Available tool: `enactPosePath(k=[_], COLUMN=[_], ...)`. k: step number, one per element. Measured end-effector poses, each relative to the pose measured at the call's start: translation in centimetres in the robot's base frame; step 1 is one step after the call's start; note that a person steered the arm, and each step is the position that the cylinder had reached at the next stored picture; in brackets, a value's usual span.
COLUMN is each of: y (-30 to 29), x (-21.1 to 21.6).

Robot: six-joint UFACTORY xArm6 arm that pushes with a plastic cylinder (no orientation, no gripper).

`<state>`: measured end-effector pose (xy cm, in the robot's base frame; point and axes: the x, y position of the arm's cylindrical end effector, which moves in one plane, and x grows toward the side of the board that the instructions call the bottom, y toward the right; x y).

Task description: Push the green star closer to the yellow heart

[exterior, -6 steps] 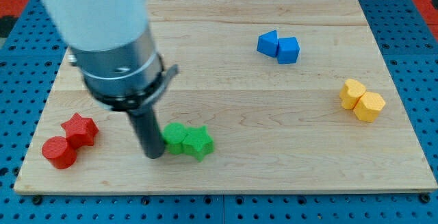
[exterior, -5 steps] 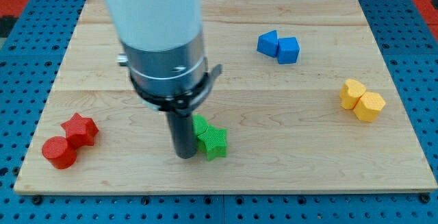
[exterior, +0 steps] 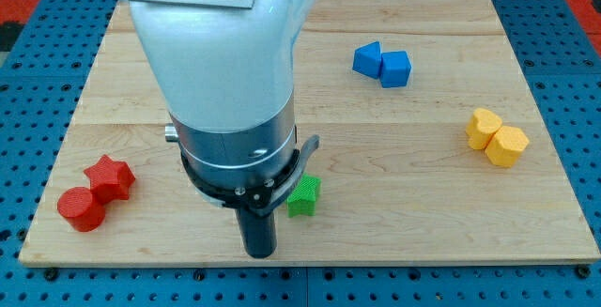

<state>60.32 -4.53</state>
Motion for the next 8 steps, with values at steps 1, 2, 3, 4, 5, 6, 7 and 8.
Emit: enactPosePath(k=[1,2,3,4,5,6,7,8], y=[0.7,2.9,4.4,4.9,6.0,7.4,9.1,11.5], x=[-2.0,-3.8,-5.7,-7.6,-9.1,-10.4,-11.7,-12.9])
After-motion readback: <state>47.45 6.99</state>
